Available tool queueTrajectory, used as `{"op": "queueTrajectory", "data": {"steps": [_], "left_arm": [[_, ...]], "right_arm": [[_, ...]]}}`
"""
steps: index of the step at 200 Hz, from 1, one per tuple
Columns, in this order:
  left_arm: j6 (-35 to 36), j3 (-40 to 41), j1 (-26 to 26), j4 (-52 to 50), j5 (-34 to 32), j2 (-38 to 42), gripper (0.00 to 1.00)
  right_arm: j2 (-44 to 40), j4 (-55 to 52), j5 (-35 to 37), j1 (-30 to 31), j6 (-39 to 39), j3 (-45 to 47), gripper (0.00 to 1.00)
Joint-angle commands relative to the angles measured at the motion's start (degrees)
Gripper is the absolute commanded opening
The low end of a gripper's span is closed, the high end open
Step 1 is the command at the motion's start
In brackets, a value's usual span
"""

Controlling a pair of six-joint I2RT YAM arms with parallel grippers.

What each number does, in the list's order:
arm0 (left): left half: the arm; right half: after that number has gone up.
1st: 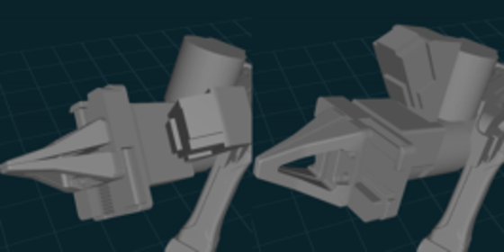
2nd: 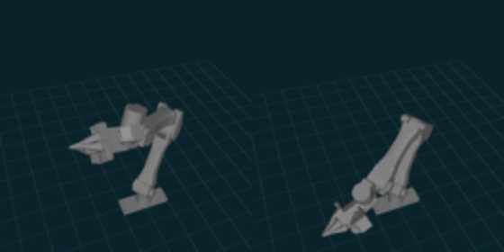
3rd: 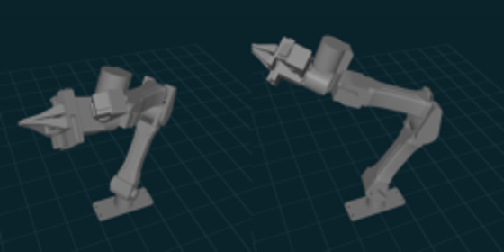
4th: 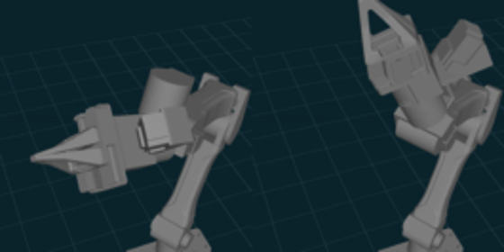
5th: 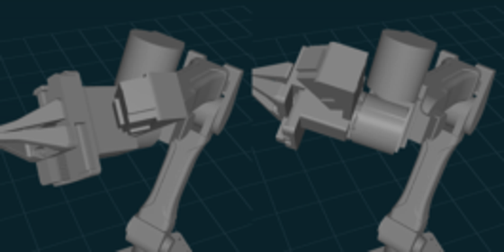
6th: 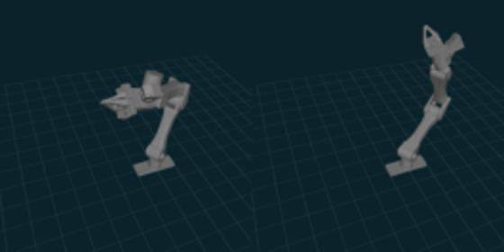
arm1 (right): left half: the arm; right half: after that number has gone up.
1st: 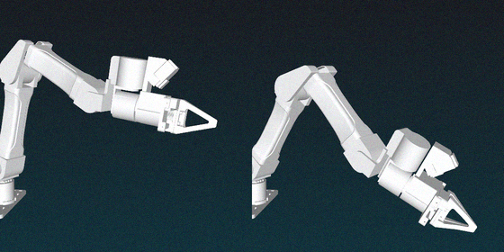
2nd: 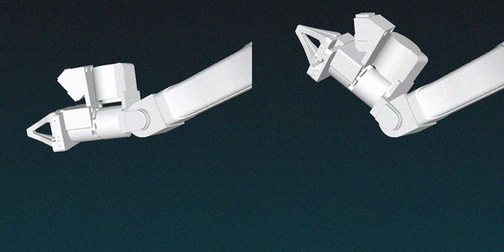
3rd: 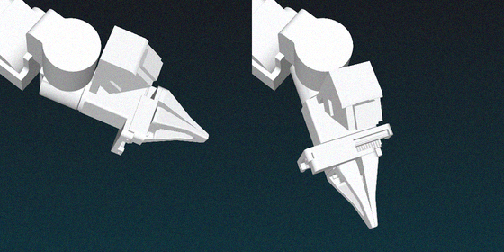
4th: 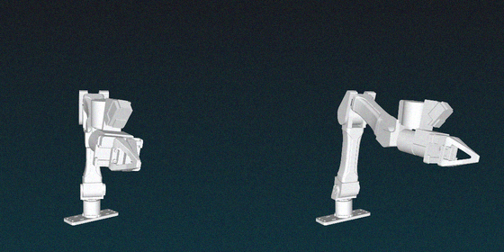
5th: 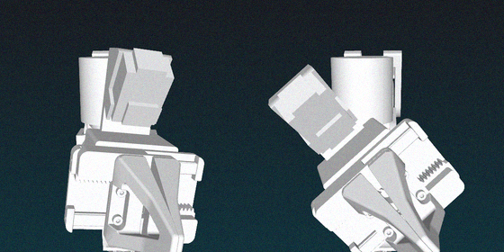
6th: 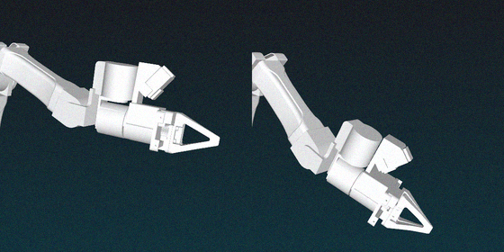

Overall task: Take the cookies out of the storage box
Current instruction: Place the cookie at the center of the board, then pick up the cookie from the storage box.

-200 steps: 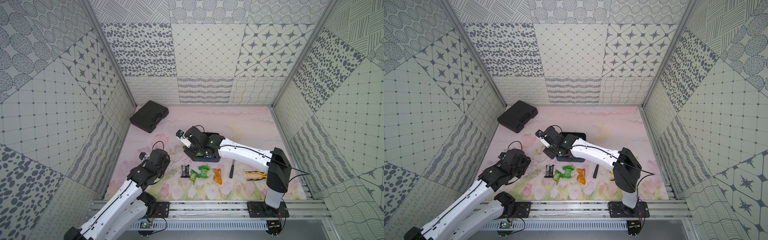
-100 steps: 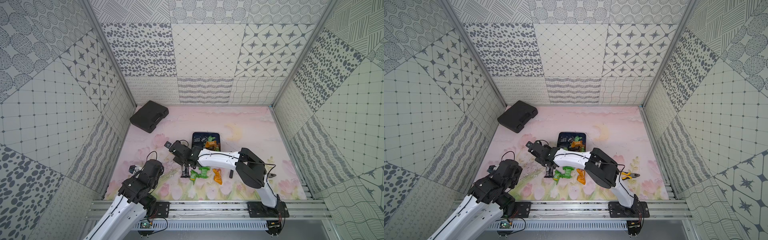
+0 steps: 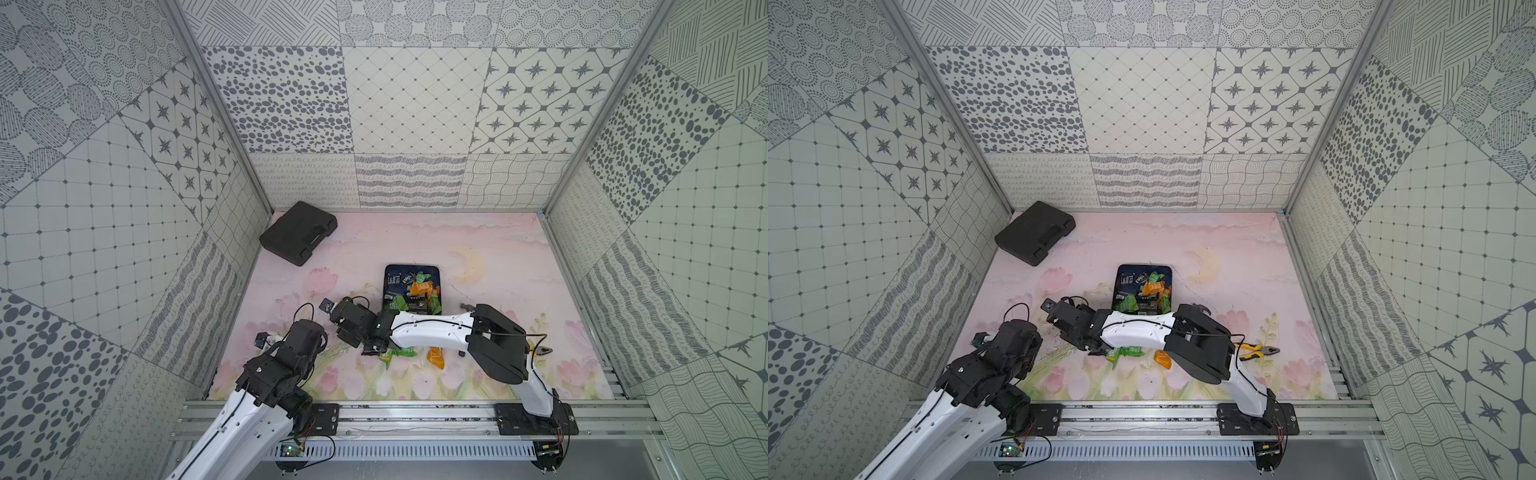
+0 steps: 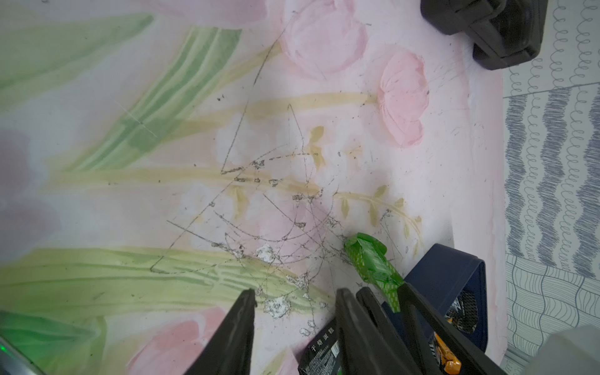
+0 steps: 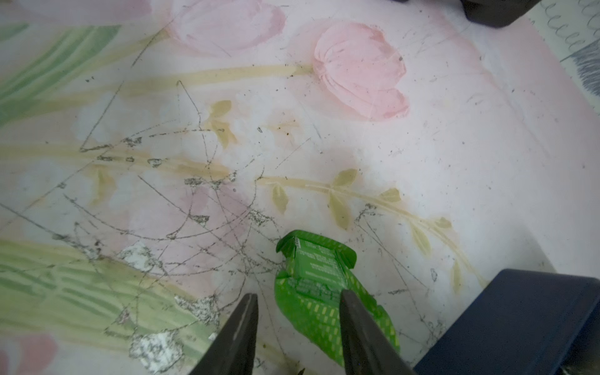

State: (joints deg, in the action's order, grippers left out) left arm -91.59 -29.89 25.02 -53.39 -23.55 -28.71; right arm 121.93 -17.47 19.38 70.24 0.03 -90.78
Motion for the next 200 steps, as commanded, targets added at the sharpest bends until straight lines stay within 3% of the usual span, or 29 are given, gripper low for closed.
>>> {"op": "queueTrajectory", "data": {"steps": [1, 29, 80, 110, 130, 151, 200], "left_arm": [[9.0, -2.5, -0.2, 3.0, -1.3, -2.0, 0.45], [20.0, -4.6, -0.2, 10.3, 1.3, -5.7, 0.46], [41.0, -9.7, -0.1, 23.0, 11.9, -15.8, 0.5], [51.6, -14.0, 0.3, 29.3, 20.7, -23.9, 0.53], [57.1, -17.8, 3.0, 30.4, 21.5, -30.0, 0.57], [56.9, -20.7, 5.0, 30.7, 20.4, -34.9, 0.58], [46.7, -20.6, 5.8, 33.6, 21.7, -41.9, 0.6]], "right_arm": [[-8.5, -0.7, -5.2, -2.3, 6.0, 1.6, 0.47], [-15.6, -4.6, -10.3, -7.1, 12.2, 5.6, 0.48], [-26.9, -8.2, -17.7, -16.8, 22.6, 15.1, 0.49], [-31.8, -10.2, -19.1, -22.5, 25.3, 19.0, 0.5], [-33.0, -11.4, -20.3, -26.4, 25.4, 20.1, 0.51], [-31.1, -12.2, -21.4, -29.4, 23.3, 19.2, 0.52], [-21.2, -12.5, -19.4, -31.2, 20.4, 11.8, 0.53]]}}
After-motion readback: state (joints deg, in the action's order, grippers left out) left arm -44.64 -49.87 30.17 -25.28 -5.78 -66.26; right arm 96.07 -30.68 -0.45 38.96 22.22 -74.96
